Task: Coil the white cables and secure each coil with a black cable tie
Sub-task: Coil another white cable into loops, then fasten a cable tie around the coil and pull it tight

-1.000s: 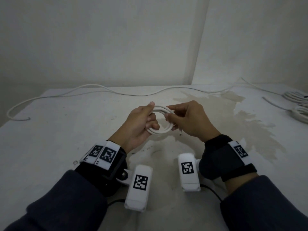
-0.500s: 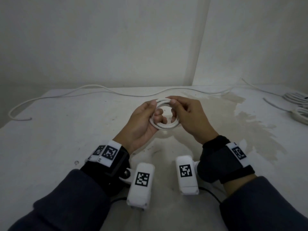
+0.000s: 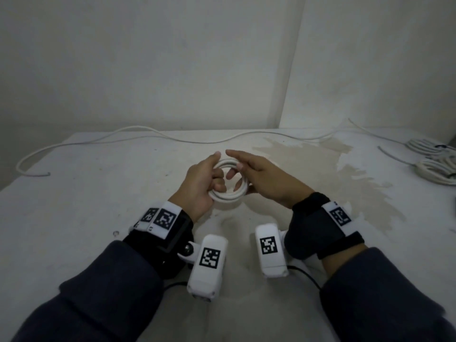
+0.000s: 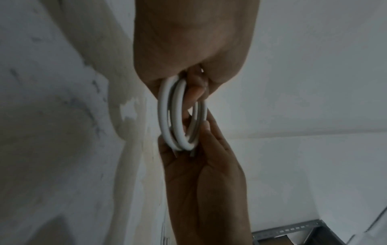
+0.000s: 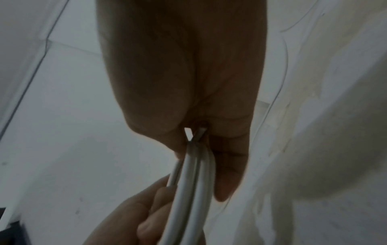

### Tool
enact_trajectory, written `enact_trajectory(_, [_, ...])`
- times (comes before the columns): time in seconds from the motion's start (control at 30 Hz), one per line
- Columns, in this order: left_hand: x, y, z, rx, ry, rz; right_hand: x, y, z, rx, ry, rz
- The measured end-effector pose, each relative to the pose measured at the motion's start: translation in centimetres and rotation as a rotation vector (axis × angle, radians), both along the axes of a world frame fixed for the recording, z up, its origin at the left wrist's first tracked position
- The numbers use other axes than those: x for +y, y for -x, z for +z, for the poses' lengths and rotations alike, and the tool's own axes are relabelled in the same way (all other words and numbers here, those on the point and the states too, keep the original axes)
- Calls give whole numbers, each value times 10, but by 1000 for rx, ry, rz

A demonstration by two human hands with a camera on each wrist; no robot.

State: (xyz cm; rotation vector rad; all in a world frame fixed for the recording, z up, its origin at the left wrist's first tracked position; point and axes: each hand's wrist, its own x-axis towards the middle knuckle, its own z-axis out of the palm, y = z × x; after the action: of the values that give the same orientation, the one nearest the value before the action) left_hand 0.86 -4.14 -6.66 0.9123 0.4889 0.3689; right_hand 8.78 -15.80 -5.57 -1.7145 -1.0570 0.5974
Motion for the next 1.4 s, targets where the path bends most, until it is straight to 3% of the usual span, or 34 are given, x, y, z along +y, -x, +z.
enact_trajectory(0.13, [-13, 2, 5, -39, -21, 119, -6, 8, 4, -96, 28, -102])
enact_trajectory(0.23, [-25, -1, 11, -116, 16, 97, -9, 10, 11, -207, -45, -247])
enact_trajectory(0.37, [-30, 4, 13, -203, 232, -188, -30, 4, 20, -241, -121, -341])
enact_trajectory(0.47, [-36, 2, 17, -150, 250, -321, -50, 0, 19, -186, -120, -319])
enact_trajectory(0.57, [-52, -11, 21, -63, 205, -307, -64, -2, 18, -165, -123, -363])
enact_trajectory(0.7, [-78, -31, 21, 27, -52, -246, -85, -10, 21, -127, -88, -417])
enact_trajectory(0.8, [-100, -46, 18, 74, -239, -211, -108, -18, 19, -8, -77, -423])
enact_trajectory(0.9, [-123, -60, 14, 90, -296, -203, -135, -30, 18, 101, -44, -430])
enact_trajectory(1.0, [-141, -72, 7, 100, -266, -240, -167, -53, 15, 70, 29, -588])
enact_trajectory(1.07, [-149, -78, 2, 110, -254, -271, -195, -80, 10, -90, 173, -791])
enact_trajectory(1.13, [-155, -82, -2, 112, -240, -297, -225, -106, 3, -267, 554, -961])
enact_trajectory(1.17, [-158, -84, -3, 115, -233, -307, -240, -115, -2, -292, 741, -1004])
enact_trajectory(1.23, [-163, -87, -3, 120, -234, -323, -264, -129, -11, -254, 936, -998])
enact_trajectory(1.4, [-173, -96, -2, 123, -236, -362, -280, -135, -17, -314, 930, -1031])
